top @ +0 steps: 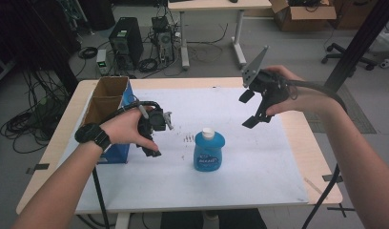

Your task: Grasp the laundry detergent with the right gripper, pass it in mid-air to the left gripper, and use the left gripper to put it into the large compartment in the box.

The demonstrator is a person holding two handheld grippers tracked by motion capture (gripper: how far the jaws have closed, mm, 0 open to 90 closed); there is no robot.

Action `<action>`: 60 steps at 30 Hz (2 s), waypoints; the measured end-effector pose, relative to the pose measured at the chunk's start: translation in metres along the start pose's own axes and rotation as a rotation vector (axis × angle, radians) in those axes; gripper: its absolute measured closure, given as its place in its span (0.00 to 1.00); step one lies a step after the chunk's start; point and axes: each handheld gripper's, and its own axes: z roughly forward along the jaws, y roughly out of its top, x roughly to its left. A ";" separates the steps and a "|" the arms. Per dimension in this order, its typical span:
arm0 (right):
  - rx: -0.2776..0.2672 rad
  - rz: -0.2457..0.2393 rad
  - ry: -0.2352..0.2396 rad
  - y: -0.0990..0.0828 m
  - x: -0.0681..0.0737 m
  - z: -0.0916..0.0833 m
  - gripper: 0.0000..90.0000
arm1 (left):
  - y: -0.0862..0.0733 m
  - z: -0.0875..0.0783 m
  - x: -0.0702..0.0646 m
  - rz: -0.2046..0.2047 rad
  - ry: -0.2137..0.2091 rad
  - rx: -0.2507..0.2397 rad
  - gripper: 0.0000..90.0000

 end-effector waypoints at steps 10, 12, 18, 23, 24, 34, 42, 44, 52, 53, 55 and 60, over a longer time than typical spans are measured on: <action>-0.030 -0.023 -0.005 0.005 0.000 -0.013 0.09 | -0.001 -0.003 -0.001 -0.005 0.003 0.000 0.06; -0.052 -0.026 -0.009 0.006 0.001 -0.017 0.09 | -0.001 -0.003 -0.001 -0.011 0.009 0.003 0.06; -0.154 -0.032 -0.028 0.000 0.002 -0.027 0.08 | 0.000 -0.003 -0.001 -0.016 0.008 -0.001 0.06; -0.221 -0.028 -0.017 -0.007 0.003 -0.025 0.06 | 0.002 -0.002 -0.003 -0.016 0.009 0.000 0.06; -0.231 -0.029 -0.015 -0.009 0.003 -0.023 0.06 | 0.002 -0.003 -0.003 -0.015 0.010 -0.002 0.06; -0.346 -0.026 -0.017 -0.028 0.004 -0.005 0.06 | -0.003 -0.007 -0.005 -0.029 0.023 -0.010 0.05; -0.417 -0.004 -0.018 -0.044 0.006 0.019 0.05 | -0.005 -0.008 -0.005 -0.044 0.029 -0.015 0.05; -0.426 0.000 -0.015 -0.047 0.006 0.026 0.05 | -0.005 -0.008 -0.006 -0.048 0.028 -0.020 0.05; -0.501 0.039 0.004 -0.064 0.007 0.062 0.06 | -0.004 -0.006 -0.006 -0.047 0.024 -0.019 0.05; -0.507 0.041 0.002 -0.065 0.008 0.066 0.06 | -0.005 -0.007 -0.005 -0.048 0.027 -0.021 0.05; -0.512 0.050 0.006 -0.067 0.009 0.073 0.06 | -0.005 -0.007 -0.005 -0.053 0.027 -0.024 0.05; -0.547 0.053 0.021 -0.070 0.013 0.089 0.06 | -0.007 -0.007 -0.005 -0.064 0.030 -0.026 0.05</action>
